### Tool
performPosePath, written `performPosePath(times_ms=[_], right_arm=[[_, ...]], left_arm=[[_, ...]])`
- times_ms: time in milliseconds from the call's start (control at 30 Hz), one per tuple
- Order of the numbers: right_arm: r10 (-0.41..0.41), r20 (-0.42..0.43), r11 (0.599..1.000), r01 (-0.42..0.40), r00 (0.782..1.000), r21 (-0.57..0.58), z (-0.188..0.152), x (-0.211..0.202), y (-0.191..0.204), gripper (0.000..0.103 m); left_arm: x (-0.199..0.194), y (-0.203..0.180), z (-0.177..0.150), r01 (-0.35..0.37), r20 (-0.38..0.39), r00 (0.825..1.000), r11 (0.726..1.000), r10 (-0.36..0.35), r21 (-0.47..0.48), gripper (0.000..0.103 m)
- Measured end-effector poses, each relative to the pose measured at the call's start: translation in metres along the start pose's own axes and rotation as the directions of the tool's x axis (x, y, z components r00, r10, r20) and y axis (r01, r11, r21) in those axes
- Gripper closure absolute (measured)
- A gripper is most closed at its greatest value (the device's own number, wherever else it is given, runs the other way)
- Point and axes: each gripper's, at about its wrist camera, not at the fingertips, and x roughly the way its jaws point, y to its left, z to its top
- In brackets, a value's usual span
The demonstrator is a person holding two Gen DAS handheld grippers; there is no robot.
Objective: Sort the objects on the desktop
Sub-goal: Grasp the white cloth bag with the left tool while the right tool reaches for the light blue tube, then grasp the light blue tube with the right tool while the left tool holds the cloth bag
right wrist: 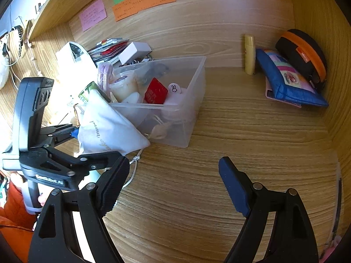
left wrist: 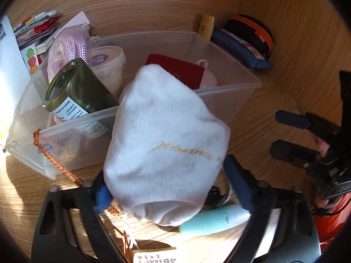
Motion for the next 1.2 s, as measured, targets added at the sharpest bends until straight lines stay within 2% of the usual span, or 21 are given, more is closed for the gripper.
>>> performPosePath(times_ms=[133, 400, 467, 600, 700, 1100, 1133, 1200], right_arm=[[-0.001, -0.008, 1.0, 0.001, 1.0, -0.009, -0.002, 0.001, 0.002, 0.022], [0.039, 0.022, 0.996, -0.037, 0.999, -0.077, -0.006, -0.007, 0.02, 0.022], [0.051, 0.029, 0.994, -0.048, 0.998, -0.098, -0.007, -0.008, 0.027, 0.026], [0.103, 0.001, 0.987, -0.102, 0.995, -0.128, -0.006, -0.002, 0.04, 0.052], [0.118, -0.027, 0.98, -0.121, 0.993, -0.156, -0.008, 0.006, 0.051, 0.062], [0.124, -0.109, 0.958, -0.148, 0.986, -0.246, -0.018, 0.021, 0.086, 0.064], [0.128, -0.124, 0.955, -0.156, 0.984, -0.253, -0.019, 0.023, 0.088, 0.063], [0.123, -0.151, 0.948, -0.161, 0.981, -0.275, -0.022, 0.028, 0.094, 0.053]], left_arm=[[-0.003, 0.005, -0.002, 0.002, 0.006, 1.0, 1.0, -0.002, -0.001, 0.056], [-0.025, 0.008, -0.008, 0.025, 0.065, 0.998, 1.0, -0.025, -0.004, 0.072], [-0.034, 0.009, -0.007, 0.044, 0.09, 0.995, 0.999, -0.043, -0.012, 0.073], [-0.052, 0.01, -0.005, 0.062, 0.145, 0.988, 0.998, -0.059, -0.016, 0.073], [-0.064, 0.015, -0.002, 0.087, 0.183, 0.98, 0.996, -0.08, -0.03, 0.073], [-0.104, 0.032, 0.008, 0.132, 0.3, 0.948, 0.99, -0.11, -0.053, 0.073], [-0.106, 0.034, 0.008, 0.135, 0.307, 0.945, 0.989, -0.111, -0.057, 0.073], [-0.11, 0.038, 0.009, 0.142, 0.319, 0.941, 0.988, -0.115, -0.062, 0.073]])
